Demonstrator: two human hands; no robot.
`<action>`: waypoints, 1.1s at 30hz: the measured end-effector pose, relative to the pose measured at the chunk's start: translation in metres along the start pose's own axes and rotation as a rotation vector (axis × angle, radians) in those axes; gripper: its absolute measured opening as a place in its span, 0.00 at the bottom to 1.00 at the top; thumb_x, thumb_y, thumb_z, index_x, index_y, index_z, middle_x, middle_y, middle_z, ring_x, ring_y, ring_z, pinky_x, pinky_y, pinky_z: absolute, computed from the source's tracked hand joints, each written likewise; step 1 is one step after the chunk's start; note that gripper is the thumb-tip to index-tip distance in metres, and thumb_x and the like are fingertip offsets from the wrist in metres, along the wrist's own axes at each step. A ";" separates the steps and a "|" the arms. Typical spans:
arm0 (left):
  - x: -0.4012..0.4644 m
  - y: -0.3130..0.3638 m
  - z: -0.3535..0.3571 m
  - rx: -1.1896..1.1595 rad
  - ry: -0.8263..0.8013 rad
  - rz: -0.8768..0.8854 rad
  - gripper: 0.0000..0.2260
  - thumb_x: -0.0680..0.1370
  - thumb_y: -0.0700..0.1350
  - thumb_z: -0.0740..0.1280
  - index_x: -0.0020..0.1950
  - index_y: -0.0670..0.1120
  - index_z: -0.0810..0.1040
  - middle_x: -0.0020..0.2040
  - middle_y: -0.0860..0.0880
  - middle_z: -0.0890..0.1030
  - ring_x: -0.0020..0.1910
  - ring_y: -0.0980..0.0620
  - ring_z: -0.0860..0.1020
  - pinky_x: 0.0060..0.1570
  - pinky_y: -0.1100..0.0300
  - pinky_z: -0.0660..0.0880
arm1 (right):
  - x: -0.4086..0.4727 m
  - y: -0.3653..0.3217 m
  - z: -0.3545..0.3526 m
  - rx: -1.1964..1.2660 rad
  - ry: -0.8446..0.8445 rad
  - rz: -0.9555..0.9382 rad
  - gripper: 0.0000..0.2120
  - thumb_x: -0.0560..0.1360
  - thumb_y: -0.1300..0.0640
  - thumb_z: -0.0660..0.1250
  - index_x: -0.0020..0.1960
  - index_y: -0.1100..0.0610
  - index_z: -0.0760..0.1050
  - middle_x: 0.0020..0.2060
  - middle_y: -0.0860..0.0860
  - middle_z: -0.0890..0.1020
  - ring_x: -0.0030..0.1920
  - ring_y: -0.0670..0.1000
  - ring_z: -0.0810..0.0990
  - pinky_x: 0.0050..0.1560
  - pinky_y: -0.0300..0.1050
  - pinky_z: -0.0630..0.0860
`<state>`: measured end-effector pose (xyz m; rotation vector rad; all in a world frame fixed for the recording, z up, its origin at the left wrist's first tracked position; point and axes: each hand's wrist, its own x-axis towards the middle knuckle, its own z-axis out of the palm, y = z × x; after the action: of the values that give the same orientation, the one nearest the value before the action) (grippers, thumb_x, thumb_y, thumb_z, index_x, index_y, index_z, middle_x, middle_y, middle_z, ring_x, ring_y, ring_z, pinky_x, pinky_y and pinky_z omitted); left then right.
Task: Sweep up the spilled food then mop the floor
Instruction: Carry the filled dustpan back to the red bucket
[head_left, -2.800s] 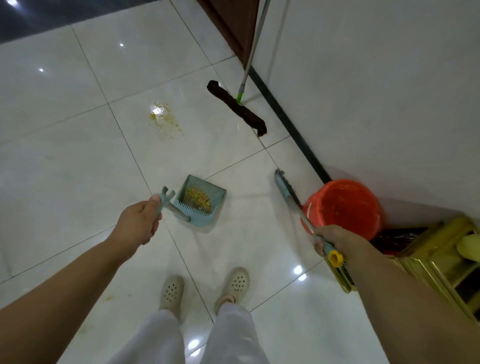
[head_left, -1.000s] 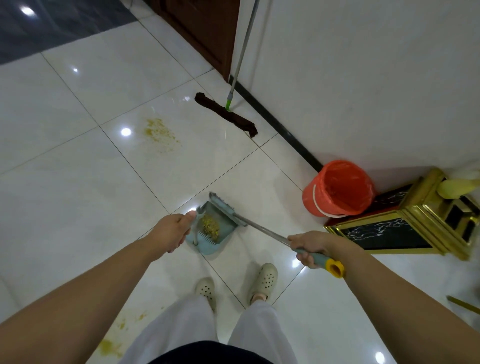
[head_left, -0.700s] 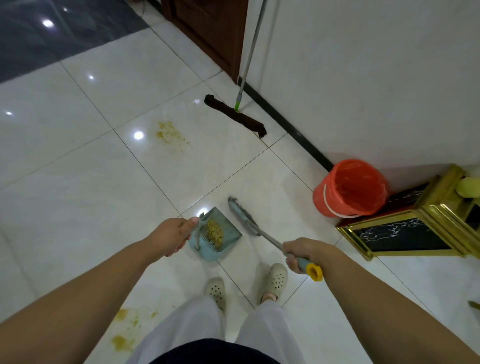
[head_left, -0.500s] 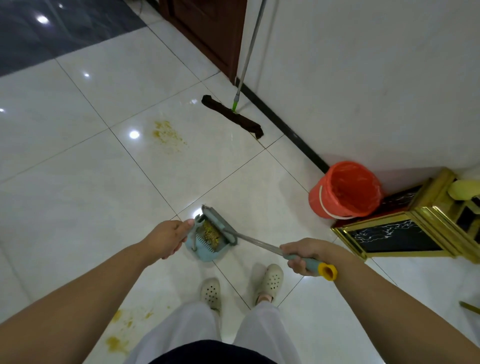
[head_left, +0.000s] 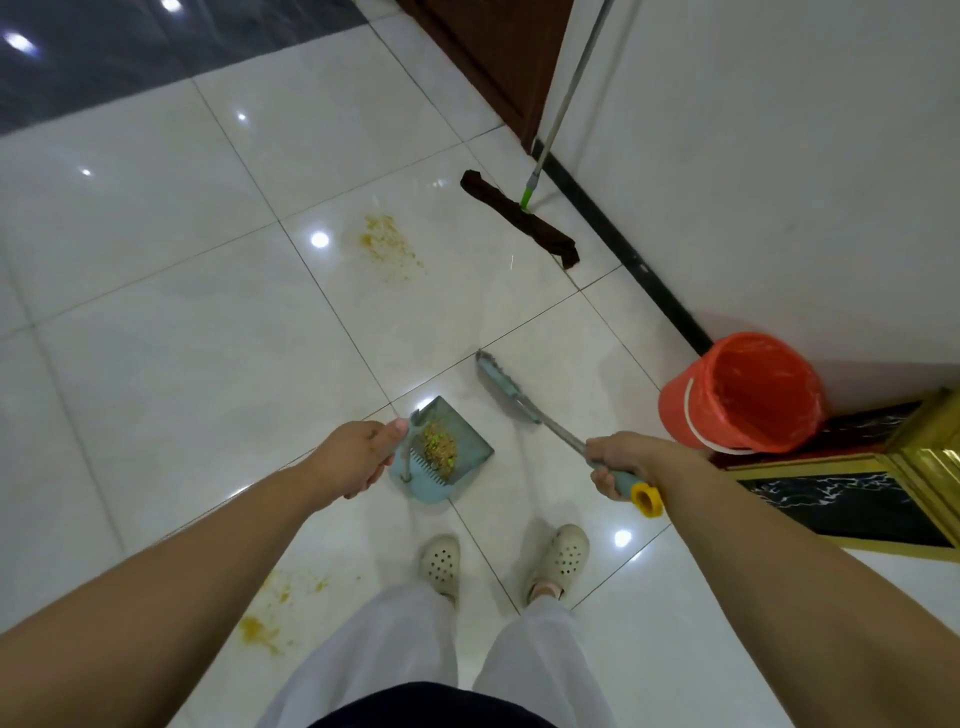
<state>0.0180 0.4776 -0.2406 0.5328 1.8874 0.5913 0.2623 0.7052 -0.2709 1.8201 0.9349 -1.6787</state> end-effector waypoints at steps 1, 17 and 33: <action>0.000 -0.003 0.000 -0.005 0.002 -0.003 0.23 0.80 0.60 0.56 0.37 0.42 0.71 0.28 0.47 0.71 0.24 0.52 0.66 0.23 0.63 0.64 | 0.000 0.004 0.006 -0.022 -0.007 0.016 0.07 0.81 0.59 0.58 0.46 0.60 0.66 0.21 0.54 0.70 0.14 0.46 0.65 0.16 0.31 0.65; -0.027 0.043 0.024 -0.165 -0.013 -0.095 0.24 0.80 0.60 0.57 0.37 0.41 0.73 0.26 0.47 0.70 0.22 0.52 0.64 0.24 0.63 0.61 | -0.093 0.083 -0.018 0.158 -0.023 -0.014 0.07 0.80 0.60 0.59 0.45 0.61 0.66 0.19 0.54 0.70 0.16 0.46 0.65 0.15 0.32 0.64; -0.089 0.180 0.133 0.172 -0.011 0.364 0.23 0.80 0.59 0.58 0.39 0.41 0.74 0.28 0.47 0.71 0.23 0.53 0.66 0.23 0.62 0.64 | -0.190 0.218 -0.145 0.775 0.035 -0.349 0.06 0.81 0.58 0.60 0.50 0.61 0.67 0.24 0.54 0.71 0.15 0.45 0.66 0.14 0.31 0.64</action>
<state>0.1908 0.5851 -0.1107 1.0038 1.8530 0.6603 0.5203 0.6432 -0.0854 2.2490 0.6830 -2.4805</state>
